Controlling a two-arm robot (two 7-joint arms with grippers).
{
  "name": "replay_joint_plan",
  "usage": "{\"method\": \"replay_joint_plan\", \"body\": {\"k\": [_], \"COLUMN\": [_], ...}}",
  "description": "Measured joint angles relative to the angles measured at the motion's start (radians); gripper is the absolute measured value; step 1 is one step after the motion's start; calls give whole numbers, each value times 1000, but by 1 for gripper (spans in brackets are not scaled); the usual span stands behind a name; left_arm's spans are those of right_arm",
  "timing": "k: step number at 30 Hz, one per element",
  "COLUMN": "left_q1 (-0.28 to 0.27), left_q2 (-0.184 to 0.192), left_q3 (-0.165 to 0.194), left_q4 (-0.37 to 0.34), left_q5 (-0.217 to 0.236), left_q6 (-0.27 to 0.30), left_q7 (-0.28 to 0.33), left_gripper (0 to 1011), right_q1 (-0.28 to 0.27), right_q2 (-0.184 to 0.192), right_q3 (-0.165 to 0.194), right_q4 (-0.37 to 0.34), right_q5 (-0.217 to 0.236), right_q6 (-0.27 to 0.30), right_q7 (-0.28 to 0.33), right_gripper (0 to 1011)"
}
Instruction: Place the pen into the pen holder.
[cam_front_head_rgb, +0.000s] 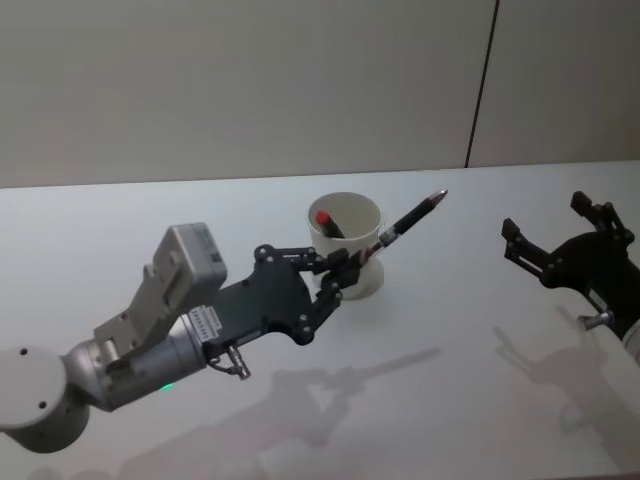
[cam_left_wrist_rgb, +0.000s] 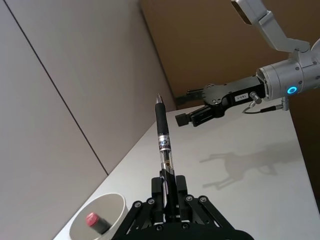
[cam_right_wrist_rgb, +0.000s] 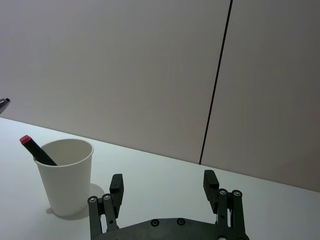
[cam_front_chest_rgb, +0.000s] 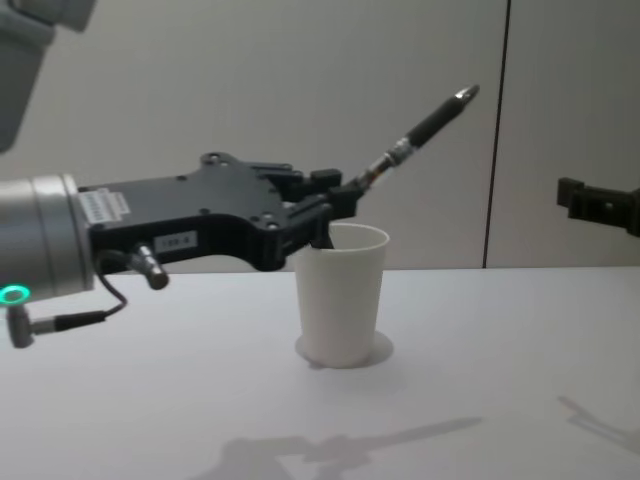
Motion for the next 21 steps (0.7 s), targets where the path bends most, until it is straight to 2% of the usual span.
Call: {"method": "replay_joint_plan", "body": {"k": [8, 21], "left_q1": [-23, -38], "left_q2": [-26, -48], "left_q3": [17, 37], "left_q4": [20, 27], "left_q5": [14, 17], "left_q6": [-6, -10], "left_q7": [-12, -20], "left_gripper": [174, 174], "right_q1": [0, 0], "right_q2": [0, 0], "right_q3": [0, 0], "right_q4": [0, 0], "right_q5": [0, 0], "right_q6": [0, 0], "right_q7": [0, 0], "right_gripper": [1002, 1002]}}
